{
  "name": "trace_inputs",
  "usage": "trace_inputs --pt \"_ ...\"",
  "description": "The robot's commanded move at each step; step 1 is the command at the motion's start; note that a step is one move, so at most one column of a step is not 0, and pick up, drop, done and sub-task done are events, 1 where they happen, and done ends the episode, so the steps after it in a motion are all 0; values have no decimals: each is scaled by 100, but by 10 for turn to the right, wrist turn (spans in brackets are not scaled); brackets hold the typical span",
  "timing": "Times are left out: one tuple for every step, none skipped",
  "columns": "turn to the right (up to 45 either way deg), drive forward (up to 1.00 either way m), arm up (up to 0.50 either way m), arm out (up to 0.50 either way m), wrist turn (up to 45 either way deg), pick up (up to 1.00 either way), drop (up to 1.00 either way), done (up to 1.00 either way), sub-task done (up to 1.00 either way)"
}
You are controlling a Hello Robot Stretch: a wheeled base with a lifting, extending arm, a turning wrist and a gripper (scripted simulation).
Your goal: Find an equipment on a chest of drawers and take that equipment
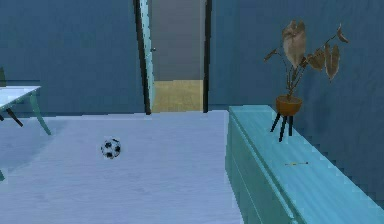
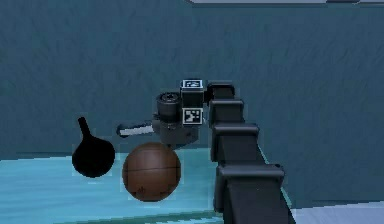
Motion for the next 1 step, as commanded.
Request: trace_inputs --pt "0 0 -28 0 0 0 0 0 0"
